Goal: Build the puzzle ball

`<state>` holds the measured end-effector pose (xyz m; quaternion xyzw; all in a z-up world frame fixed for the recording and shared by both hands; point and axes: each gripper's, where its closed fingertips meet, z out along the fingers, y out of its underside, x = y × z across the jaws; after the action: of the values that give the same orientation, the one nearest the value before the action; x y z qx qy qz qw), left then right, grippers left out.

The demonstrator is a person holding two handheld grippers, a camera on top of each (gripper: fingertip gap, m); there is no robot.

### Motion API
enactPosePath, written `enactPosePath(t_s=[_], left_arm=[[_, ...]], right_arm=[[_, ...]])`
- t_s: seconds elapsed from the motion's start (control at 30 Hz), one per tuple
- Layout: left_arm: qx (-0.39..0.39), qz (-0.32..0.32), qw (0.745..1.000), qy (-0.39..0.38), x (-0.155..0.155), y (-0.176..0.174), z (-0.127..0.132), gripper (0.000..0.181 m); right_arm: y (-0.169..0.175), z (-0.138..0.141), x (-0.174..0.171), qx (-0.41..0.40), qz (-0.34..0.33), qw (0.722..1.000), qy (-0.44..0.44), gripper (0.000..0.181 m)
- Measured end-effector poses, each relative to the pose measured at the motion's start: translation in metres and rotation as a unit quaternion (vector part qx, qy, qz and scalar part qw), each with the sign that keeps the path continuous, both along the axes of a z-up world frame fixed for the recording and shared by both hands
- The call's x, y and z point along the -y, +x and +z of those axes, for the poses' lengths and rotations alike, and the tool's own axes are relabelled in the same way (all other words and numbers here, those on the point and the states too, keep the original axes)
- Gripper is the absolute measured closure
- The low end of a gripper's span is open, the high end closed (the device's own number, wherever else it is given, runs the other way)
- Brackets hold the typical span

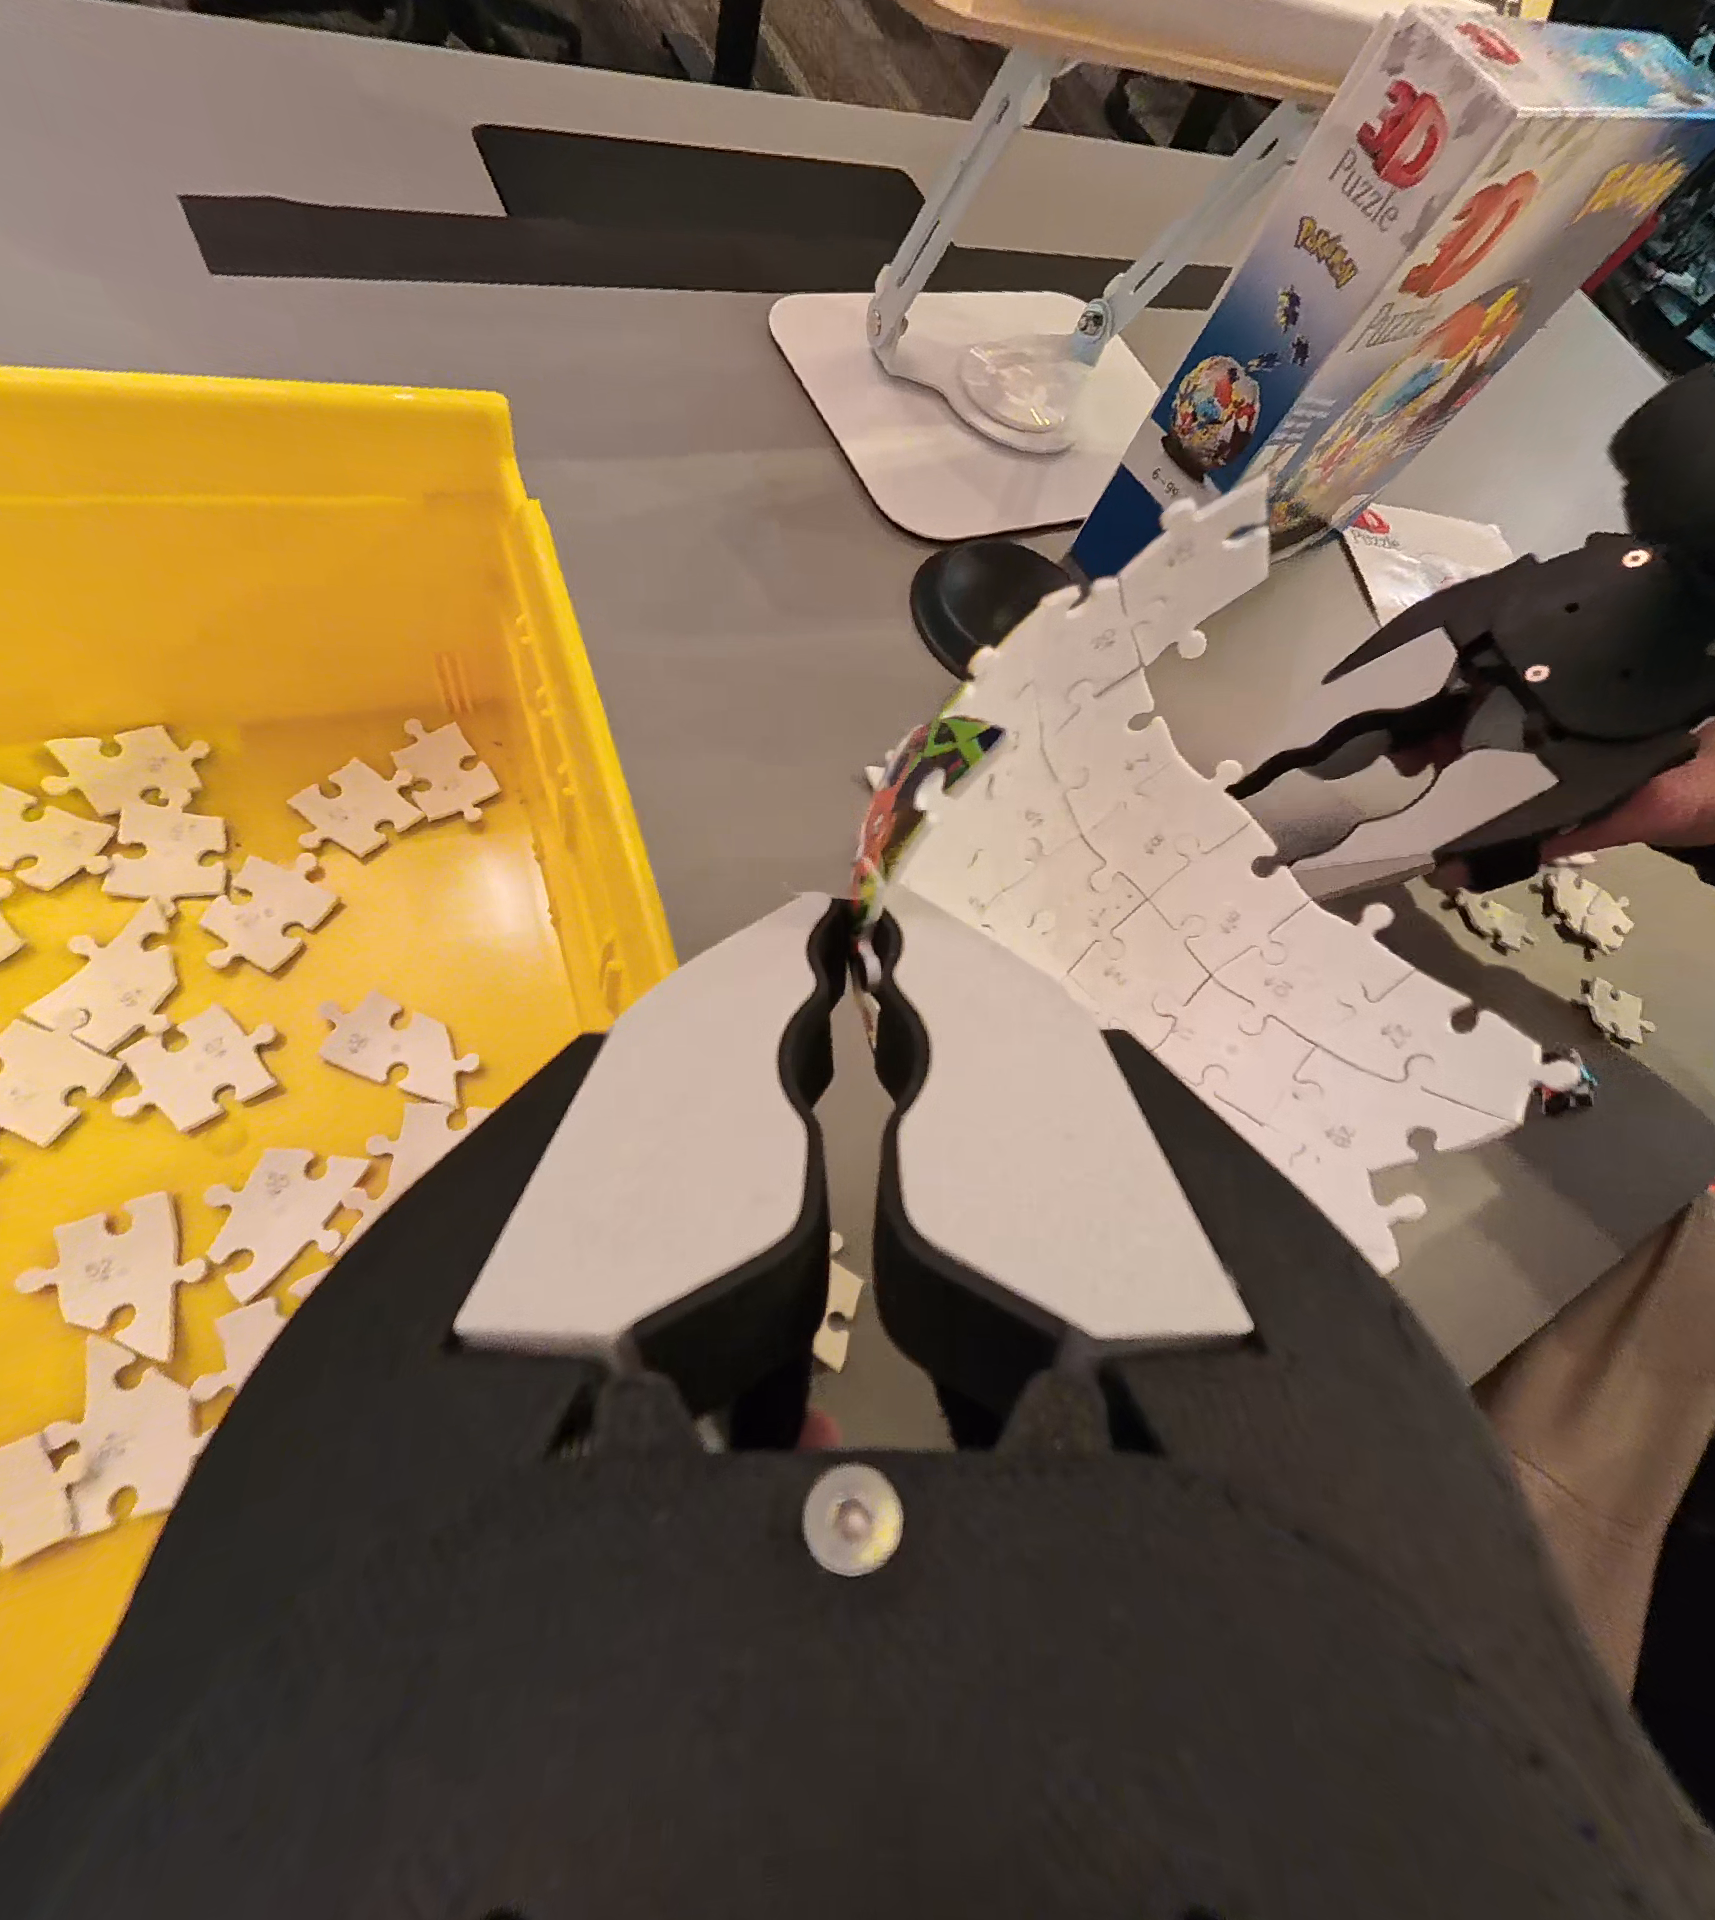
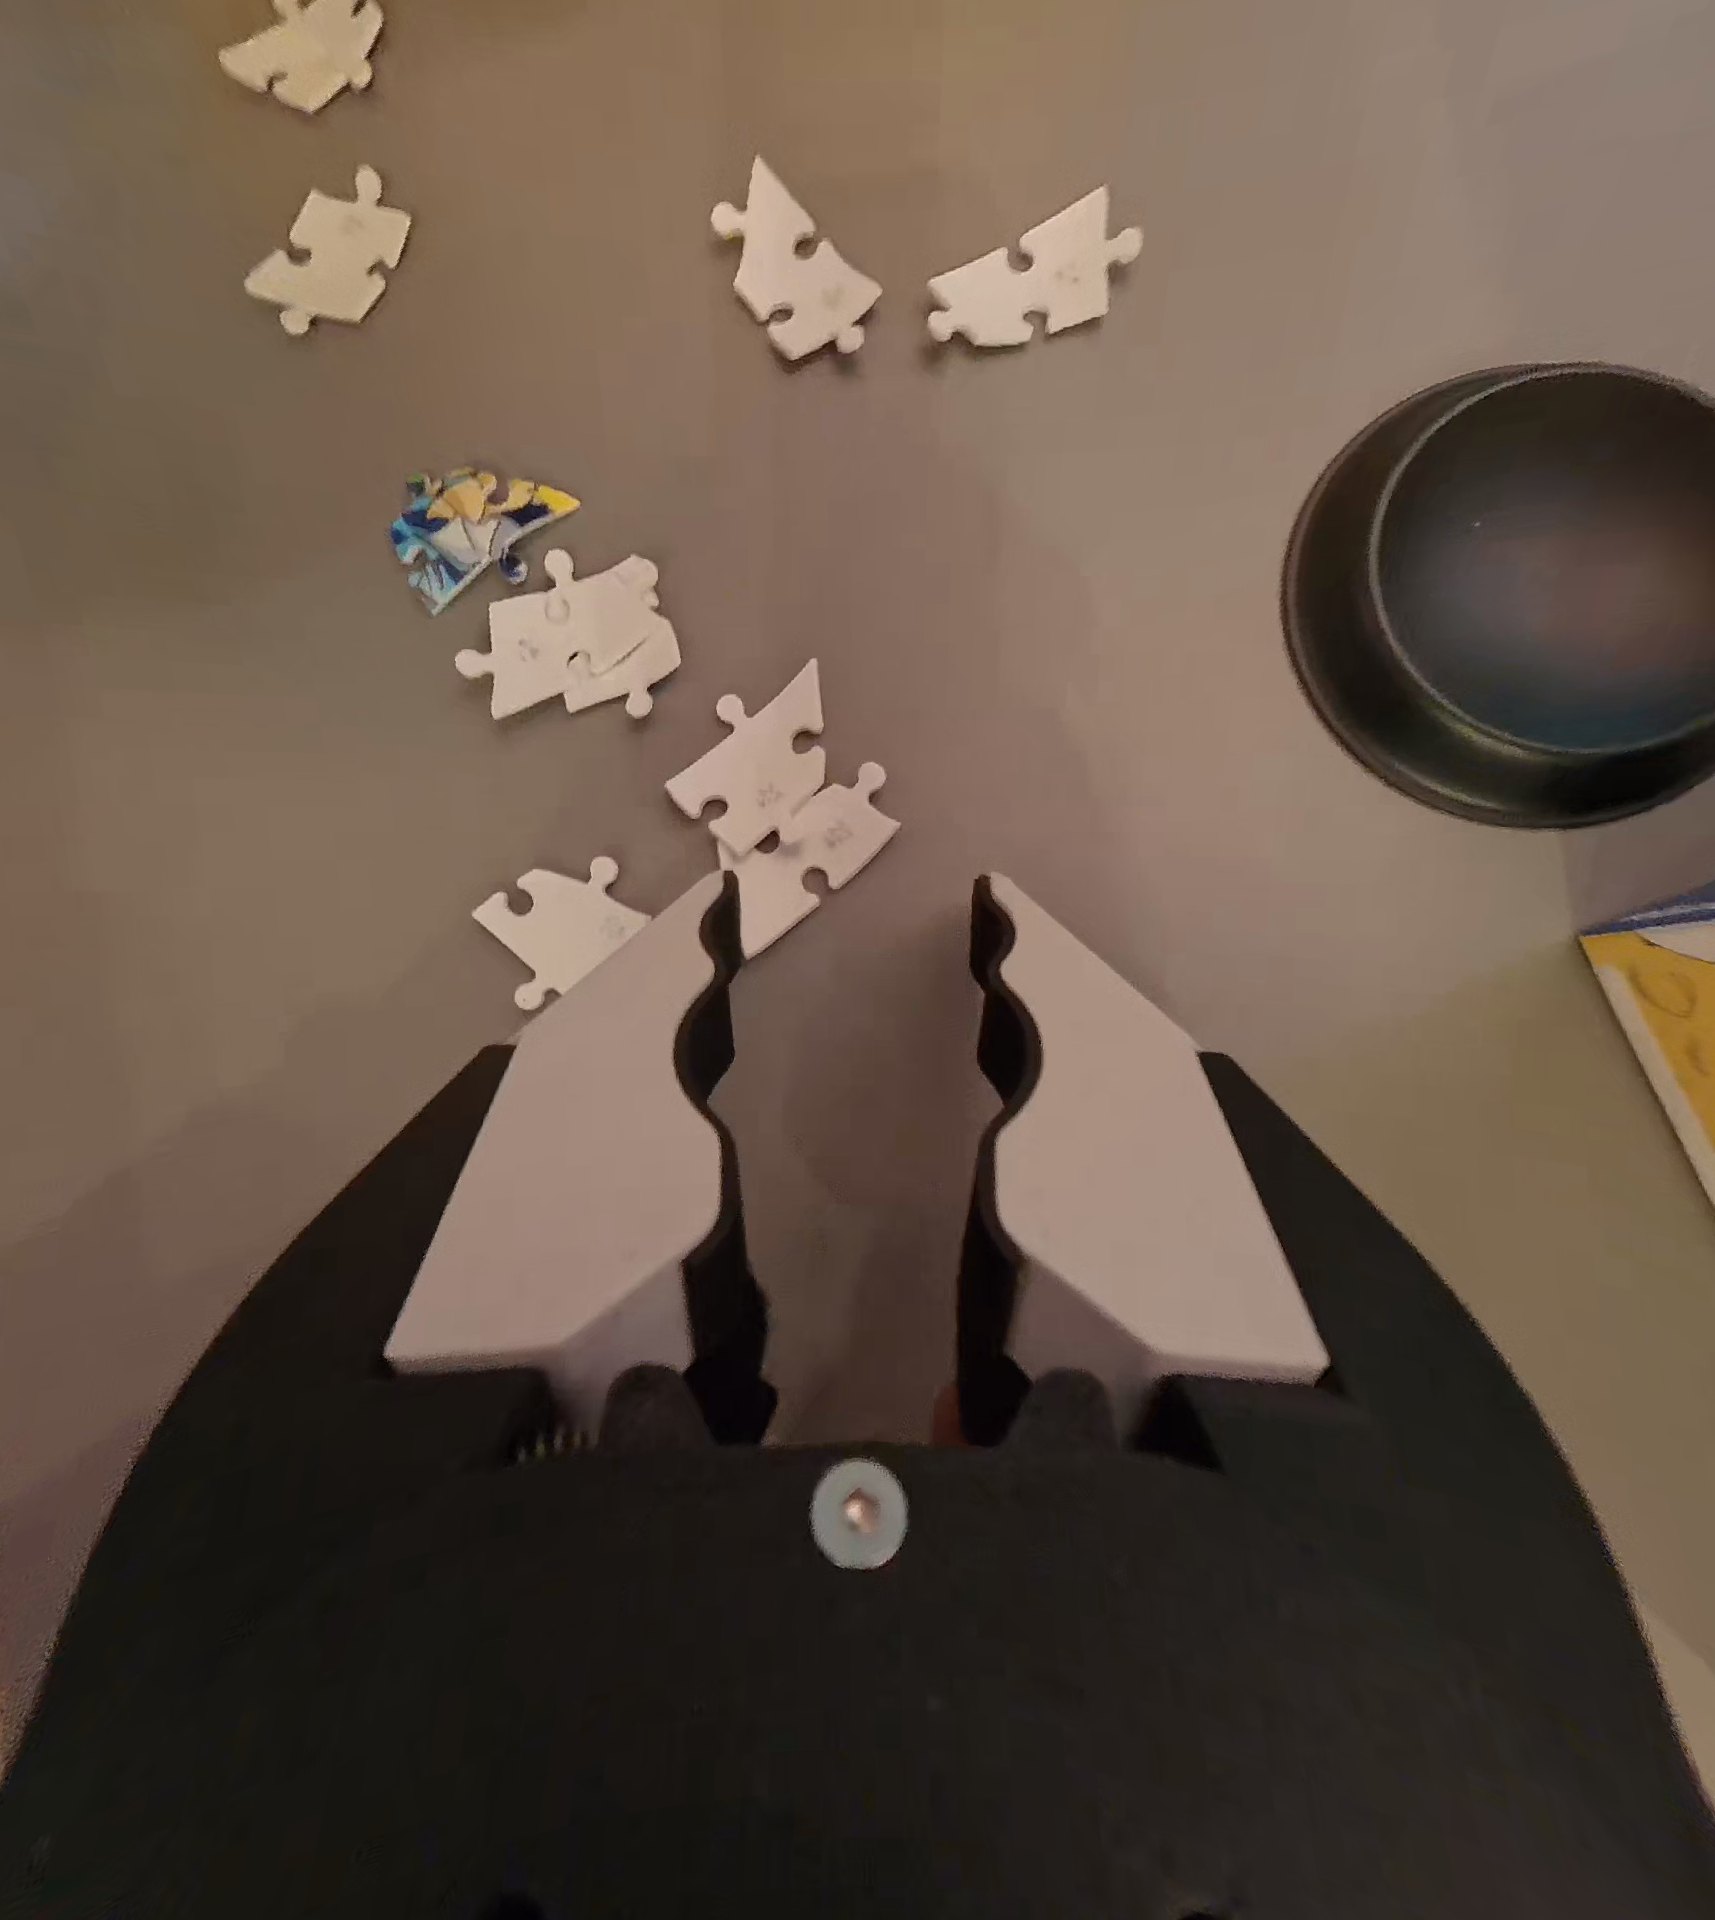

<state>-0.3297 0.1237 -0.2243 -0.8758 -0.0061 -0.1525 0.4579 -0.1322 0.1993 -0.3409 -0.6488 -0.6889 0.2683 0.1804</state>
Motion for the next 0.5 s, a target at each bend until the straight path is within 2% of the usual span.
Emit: enactPosePath(t_s=[0.17,0.27,0.33,0.43,0.5], left_arm=[[-0.006,-0.003,1.000,-0.004,-0.002,0.003,-0.002,0.179],[-0.014,-0.006,1.000,-0.003,-0.002,0.006,0.000,0.179],[-0.015,-0.012,1.000,-0.001,-0.004,0.011,0.004,0.179],[-0.025,-0.024,0.999,0.000,-0.007,0.024,0.006,0.179],[-0.026,-0.039,0.999,-0.004,-0.010,0.038,0.004,0.179]], right_arm=[[-0.011,-0.008,0.007,-0.005,0.026,1.000,0.006,0.139],[-0.014,-0.008,0.006,-0.007,0.025,1.000,0.007,0.160],[-0.013,-0.008,0.006,-0.011,0.024,1.000,0.001,0.162],[-0.007,-0.008,0.007,-0.011,0.015,1.000,-0.017,0.178],[0.001,-0.008,0.008,-0.007,0.012,1.000,-0.025,0.181]])
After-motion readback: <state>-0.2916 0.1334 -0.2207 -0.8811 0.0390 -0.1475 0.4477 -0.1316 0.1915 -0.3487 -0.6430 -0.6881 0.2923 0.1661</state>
